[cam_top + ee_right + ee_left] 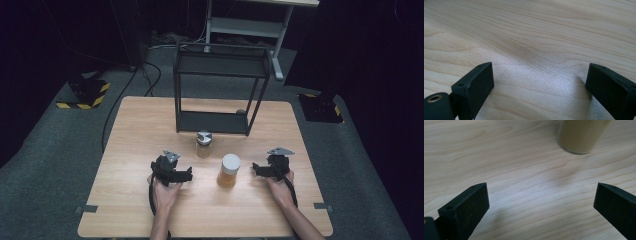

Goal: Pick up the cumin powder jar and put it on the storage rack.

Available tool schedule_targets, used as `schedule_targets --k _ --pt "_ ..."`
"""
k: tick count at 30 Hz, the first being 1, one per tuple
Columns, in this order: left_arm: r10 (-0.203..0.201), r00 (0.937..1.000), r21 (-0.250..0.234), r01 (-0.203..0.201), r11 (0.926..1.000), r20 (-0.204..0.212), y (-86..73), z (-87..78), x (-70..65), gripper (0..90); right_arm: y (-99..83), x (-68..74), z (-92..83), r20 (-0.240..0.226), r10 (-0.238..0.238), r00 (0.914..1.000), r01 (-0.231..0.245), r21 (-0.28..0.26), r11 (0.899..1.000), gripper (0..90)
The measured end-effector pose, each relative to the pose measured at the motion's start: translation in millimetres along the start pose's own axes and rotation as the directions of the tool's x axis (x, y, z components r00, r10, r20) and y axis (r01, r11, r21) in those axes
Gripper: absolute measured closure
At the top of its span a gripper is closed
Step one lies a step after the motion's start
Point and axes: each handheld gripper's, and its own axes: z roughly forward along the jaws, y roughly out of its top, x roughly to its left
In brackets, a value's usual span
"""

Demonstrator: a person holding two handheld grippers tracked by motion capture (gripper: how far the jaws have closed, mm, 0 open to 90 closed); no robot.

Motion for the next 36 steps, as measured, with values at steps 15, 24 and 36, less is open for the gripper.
schedule_targets --k 15,24,36 --pt "0.08 0.995 -0.013 -0.08 0.9967 0.059 55.2 26.8 -20.7 0.4 0.0 -1.1 -0.1 -0.005 0.003 1.0 -0.003 0.0 1.0 7.3" --pt "0.052 0.9962 -0.01 -0.051 0.9986 0.07 71.1 39.5 -16.8 0.6 0.0 -1.2 -0.2 -0.006 0.003 1.0 -0.003 0.0 1.0 7.4" --pt "0.052 0.997 -0.016 -0.051 0.9986 0.058 87.1 56.9 -25.5 2.5 -0.1 -1.8 -0.2 -0.009 0.003 1.0 -0.003 -0.001 1.0 7.6"
